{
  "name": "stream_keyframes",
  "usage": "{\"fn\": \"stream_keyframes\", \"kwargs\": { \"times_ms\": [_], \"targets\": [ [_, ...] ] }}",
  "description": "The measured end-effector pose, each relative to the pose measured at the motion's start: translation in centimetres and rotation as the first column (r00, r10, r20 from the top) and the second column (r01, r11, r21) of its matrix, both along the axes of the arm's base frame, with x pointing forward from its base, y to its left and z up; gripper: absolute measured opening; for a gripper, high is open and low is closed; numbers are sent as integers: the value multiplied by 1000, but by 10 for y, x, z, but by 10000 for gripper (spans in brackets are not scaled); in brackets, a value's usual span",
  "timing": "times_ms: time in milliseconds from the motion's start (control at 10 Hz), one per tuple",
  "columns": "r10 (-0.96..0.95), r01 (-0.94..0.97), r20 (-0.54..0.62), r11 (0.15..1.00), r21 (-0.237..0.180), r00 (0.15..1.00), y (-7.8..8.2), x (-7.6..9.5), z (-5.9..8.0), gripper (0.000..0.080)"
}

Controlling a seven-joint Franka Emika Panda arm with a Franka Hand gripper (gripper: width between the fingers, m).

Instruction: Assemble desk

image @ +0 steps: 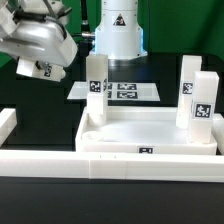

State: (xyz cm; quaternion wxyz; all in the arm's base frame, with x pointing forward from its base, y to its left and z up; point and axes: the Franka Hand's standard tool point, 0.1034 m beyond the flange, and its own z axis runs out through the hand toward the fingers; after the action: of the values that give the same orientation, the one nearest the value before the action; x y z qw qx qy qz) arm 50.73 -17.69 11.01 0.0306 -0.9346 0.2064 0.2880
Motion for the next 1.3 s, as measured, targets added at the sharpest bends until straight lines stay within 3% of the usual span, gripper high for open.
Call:
{"fn": "stream_keyframes", "kwargs": {
  "times_ms": [200,400,700,800,1100,1200,1300],
  "targets": [
    [12,-6,131,999,-45,991,1,1,-4,290],
    [38,-13,260,995,-98,965,1,13,-3,290],
    [113,-58,425,988,-140,898,16,34,27,290],
    [122,-42,483,984,-173,867,14,42,29,290],
    [165,-20,587,969,-245,792,11,47,25,290],
    [195,-14,633,960,-280,749,15,55,27,290],
    [232,-32,662,953,-300,713,30,63,30,290]
  ]
}}
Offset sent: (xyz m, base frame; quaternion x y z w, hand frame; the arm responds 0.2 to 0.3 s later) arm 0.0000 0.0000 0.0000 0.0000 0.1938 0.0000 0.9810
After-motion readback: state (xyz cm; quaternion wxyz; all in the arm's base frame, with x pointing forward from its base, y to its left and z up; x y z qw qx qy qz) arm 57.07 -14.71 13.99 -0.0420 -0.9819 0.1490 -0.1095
